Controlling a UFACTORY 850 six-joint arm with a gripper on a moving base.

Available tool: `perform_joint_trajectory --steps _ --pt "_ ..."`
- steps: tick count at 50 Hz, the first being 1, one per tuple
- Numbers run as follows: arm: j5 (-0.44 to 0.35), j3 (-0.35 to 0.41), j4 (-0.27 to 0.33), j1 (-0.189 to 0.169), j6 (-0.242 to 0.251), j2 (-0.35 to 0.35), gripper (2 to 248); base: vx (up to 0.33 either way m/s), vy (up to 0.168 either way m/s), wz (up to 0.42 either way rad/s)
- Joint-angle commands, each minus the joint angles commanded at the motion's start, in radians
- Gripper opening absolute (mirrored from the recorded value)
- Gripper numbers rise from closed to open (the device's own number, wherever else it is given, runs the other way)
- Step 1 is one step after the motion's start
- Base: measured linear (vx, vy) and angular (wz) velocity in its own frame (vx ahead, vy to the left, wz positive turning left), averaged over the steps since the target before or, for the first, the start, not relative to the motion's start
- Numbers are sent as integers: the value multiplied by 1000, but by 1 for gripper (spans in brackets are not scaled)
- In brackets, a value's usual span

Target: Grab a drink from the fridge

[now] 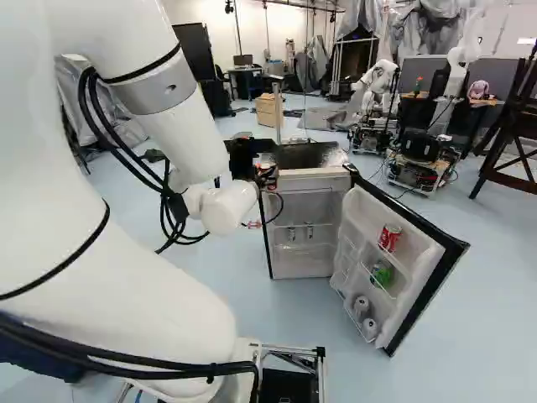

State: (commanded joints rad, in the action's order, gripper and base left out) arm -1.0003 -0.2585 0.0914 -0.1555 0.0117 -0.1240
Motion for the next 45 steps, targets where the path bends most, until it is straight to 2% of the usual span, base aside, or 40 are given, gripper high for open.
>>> perform_joint_trajectory --steps 45 --pt "143 -141 0 14 0 42 90 0 0 0"
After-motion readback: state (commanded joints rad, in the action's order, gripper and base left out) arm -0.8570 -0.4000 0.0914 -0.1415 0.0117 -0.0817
